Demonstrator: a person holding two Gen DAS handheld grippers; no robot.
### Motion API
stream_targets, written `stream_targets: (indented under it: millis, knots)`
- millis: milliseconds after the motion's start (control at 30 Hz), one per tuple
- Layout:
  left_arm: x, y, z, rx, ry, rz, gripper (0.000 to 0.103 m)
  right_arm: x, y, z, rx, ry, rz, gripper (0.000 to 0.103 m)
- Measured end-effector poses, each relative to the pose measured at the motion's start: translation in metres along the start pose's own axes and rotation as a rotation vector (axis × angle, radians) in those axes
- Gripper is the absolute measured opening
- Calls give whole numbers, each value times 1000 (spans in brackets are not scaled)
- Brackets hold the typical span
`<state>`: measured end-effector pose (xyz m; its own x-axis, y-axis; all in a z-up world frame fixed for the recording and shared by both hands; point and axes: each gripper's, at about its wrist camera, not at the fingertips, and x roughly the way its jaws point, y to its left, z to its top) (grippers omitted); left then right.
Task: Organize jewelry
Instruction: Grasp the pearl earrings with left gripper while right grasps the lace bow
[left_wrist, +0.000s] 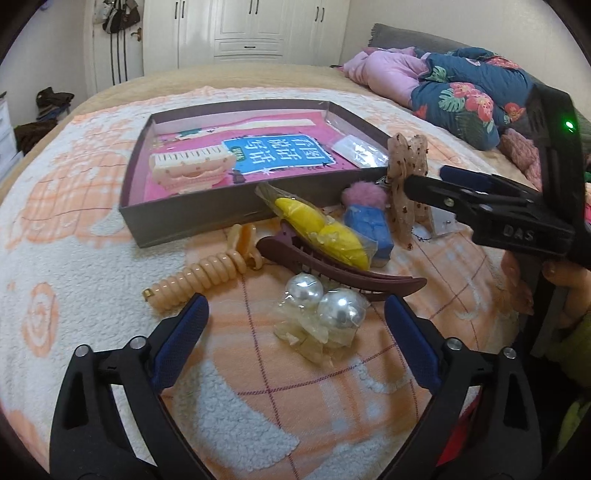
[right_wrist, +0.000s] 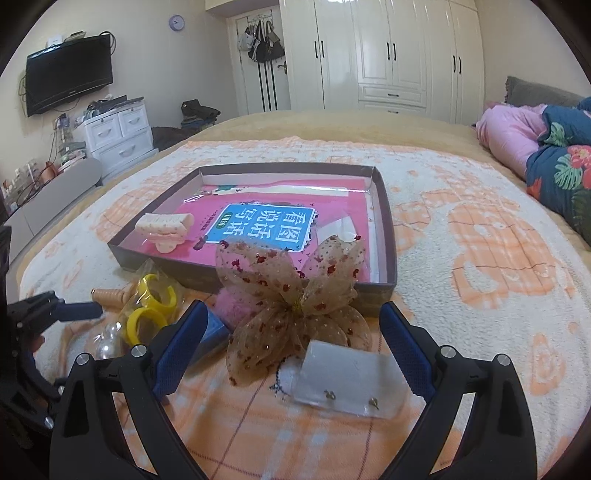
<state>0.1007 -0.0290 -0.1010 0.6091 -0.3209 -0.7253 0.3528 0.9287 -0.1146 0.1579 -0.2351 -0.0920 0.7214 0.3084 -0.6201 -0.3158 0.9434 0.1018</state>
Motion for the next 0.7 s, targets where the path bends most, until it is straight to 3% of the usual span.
stream_targets:
  millis: [100,267,500,533,700]
  knots:
    - [3,1,1,-6,3,-23,76,7,-3,2,19,7,2,90]
    - [8,0,0,-10,14,-60,63,17,-5,5,38,29,3,80]
    - [11,-2,-1,-14,21,-87,47,21,-5,5,57,33,-1,62]
    - [11,-2,-1,-15,21,-91,47,22,-5,4,54,38,3,55]
    - [11,-3,-1,-17,21,-106,37,21,-5,3,44,36,-1,45]
